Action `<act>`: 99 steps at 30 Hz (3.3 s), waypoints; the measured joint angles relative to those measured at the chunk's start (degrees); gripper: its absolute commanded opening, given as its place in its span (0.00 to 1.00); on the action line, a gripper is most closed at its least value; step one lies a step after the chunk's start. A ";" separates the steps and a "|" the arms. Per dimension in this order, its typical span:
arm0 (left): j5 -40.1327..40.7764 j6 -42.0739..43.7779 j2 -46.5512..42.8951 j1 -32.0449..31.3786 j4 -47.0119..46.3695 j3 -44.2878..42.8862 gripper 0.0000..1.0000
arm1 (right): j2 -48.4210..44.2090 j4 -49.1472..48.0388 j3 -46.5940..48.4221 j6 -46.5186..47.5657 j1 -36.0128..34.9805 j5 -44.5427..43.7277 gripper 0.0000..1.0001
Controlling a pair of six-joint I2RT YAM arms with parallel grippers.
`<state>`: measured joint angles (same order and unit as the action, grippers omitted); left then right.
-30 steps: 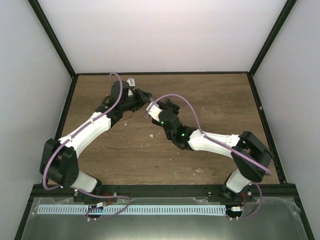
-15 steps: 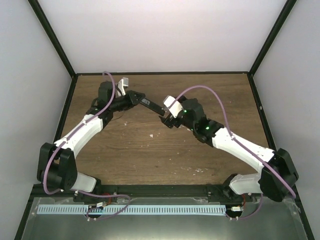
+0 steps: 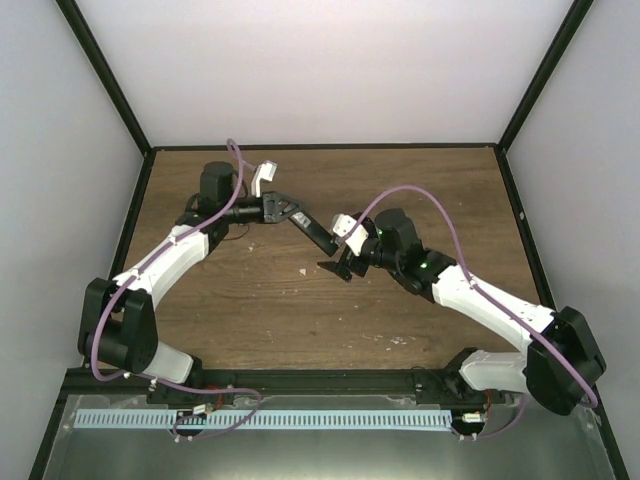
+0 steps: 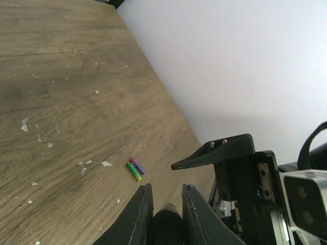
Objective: Load the batteries into the remote control
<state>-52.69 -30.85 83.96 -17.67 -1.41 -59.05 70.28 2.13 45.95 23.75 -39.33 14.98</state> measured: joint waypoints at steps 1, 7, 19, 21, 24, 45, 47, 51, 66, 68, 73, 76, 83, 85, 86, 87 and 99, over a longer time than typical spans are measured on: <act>-0.70 0.52 0.00 0.00 0.13 0.00 0.10 | -0.07 0.02 -0.09 0.17 0.00 0.24 0.97; -3.13 1.95 -0.02 0.00 0.22 0.00 0.10 | 0.17 -0.02 -0.04 1.01 0.00 1.51 0.79; -3.82 2.86 -0.02 0.00 0.87 0.00 0.07 | 3.58 1.79 1.01 1.09 0.00 1.92 0.55; -3.69 2.89 -0.02 0.00 1.03 0.00 0.06 | 3.58 1.75 1.27 1.14 0.00 1.77 0.55; -3.32 2.91 -0.02 0.00 1.05 0.00 0.06 | 3.58 1.77 1.27 1.18 0.00 1.46 0.55; -1.70 2.38 -0.02 0.02 0.15 0.00 0.01 | 3.85 2.16 2.03 1.01 0.00 0.13 0.38; -1.42 2.38 -0.02 0.00 0.15 0.00 0.00 | 3.96 2.16 2.03 1.01 0.04 -0.02 0.37; -0.57 2.38 -0.02 -0.04 0.22 0.00 0.00 | 4.22 2.16 2.03 0.92 0.09 -0.33 0.37; 2.08 3.87 0.74 -0.37 3.89 -2.32 0.00 | 5.11 0.15 1.27 -0.50 0.15 -2.05 0.36; 2.23 4.00 0.94 -0.37 4.24 -2.38 0.00 | 5.16 -0.11 0.90 -0.63 0.15 -2.29 0.36; 2.71 4.33 1.18 -0.22 5.62 -2.51 0.00 | 5.97 -0.52 0.70 -0.72 0.15 -2.78 0.36; 3.02 4.61 1.20 -0.09 6.47 -2.82 0.00 | 6.34 -0.83 0.70 -0.74 0.15 -2.86 0.36; 3.28 5.33 1.44 0.28 7.61 -3.43 0.00 | 6.71 -1.20 0.70 -0.74 0.15 -3.08 0.35; 3.30 5.44 1.66 0.33 7.85 -3.61 0.00 | 6.71 -1.16 0.70 -0.74 0.15 -3.13 0.35; 3.32 5.55 1.81 0.35 7.96 -3.69 0.00 | 6.71 -1.11 0.70 -0.74 0.15 -3.15 0.35; 3.34 5.60 1.97 0.35 8.07 -3.78 0.00 | 6.71 -0.98 0.70 -0.76 0.15 -3.23 0.35; 3.61 5.62 2.80 0.35 8.63 -3.98 0.00 | 6.71 -0.09 0.70 -0.94 0.15 -3.54 0.33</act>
<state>-49.08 -25.23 86.76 -17.32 7.22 -63.02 76.99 2.04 46.65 22.81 -39.18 11.44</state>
